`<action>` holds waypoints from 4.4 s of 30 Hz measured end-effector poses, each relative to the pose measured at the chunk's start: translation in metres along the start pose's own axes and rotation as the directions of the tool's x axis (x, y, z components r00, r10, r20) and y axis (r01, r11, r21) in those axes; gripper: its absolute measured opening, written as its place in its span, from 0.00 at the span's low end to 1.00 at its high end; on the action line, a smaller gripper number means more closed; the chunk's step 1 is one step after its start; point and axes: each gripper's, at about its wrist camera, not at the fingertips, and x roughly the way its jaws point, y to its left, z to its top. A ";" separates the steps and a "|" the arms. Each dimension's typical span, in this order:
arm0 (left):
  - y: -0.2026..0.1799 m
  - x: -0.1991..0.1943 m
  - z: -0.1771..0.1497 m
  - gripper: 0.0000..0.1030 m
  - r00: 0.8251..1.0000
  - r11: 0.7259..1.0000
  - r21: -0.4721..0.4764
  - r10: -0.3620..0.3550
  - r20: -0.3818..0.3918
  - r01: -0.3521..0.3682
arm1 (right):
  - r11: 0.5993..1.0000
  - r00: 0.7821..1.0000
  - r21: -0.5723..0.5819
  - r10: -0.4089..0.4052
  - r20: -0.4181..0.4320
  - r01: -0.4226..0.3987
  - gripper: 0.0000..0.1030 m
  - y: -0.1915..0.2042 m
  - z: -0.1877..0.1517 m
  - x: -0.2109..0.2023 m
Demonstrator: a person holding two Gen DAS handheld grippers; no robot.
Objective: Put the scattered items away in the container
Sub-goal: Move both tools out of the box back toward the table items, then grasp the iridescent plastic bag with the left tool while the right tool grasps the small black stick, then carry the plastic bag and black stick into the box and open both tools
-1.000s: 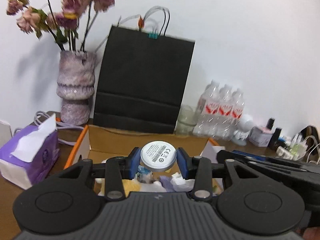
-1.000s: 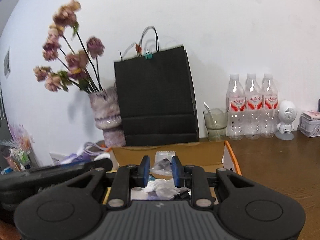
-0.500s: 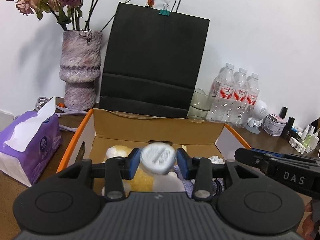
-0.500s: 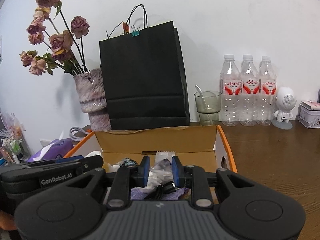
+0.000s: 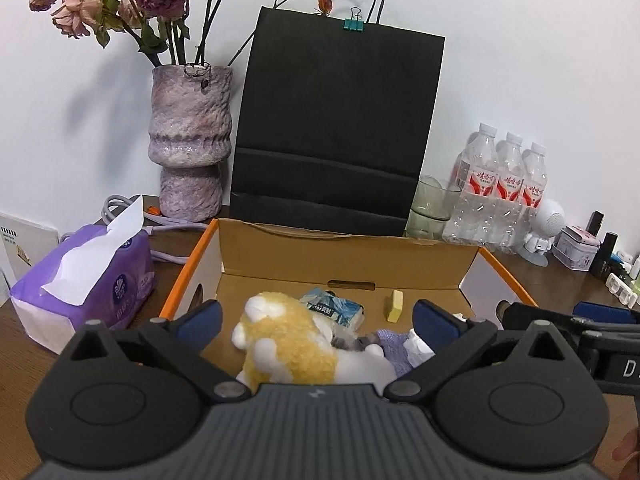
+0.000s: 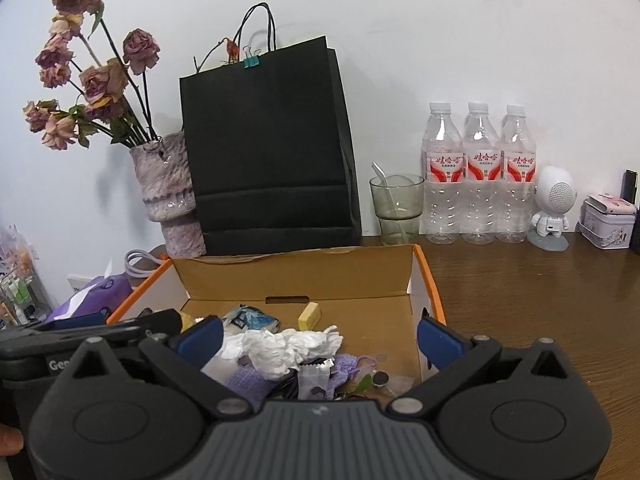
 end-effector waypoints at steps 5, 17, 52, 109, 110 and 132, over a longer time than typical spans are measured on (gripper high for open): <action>0.000 0.000 0.000 1.00 1.000 1.000 0.001 0.000 0.000 0.000 | 1.000 1.000 -0.001 -0.003 0.001 0.003 1.00 0.001 0.000 -0.001; -0.003 0.000 -0.002 1.00 1.000 1.000 0.016 -0.003 -0.008 0.003 | 1.000 1.000 -0.007 -0.007 -0.009 0.007 1.00 0.002 0.000 0.001; -0.002 -0.065 -0.064 1.00 0.997 0.991 0.118 -0.054 -0.053 0.060 | 0.989 0.989 -0.109 -0.110 -0.095 0.100 1.00 -0.029 -0.078 -0.068; -0.012 -0.086 -0.064 0.37 0.980 0.971 0.142 -0.198 0.012 0.195 | 0.992 0.998 -0.108 0.062 0.006 -0.061 0.10 -0.016 -0.083 -0.081; -0.013 -0.086 -0.059 0.37 0.980 0.970 0.145 -0.199 0.018 0.195 | 0.991 0.998 -0.114 0.066 0.016 -0.064 0.10 -0.012 -0.078 -0.081; -0.011 -0.013 0.002 0.37 0.989 0.992 0.038 -0.123 0.086 0.121 | 0.999 0.998 -0.022 0.031 0.057 -0.029 0.10 0.012 0.000 0.000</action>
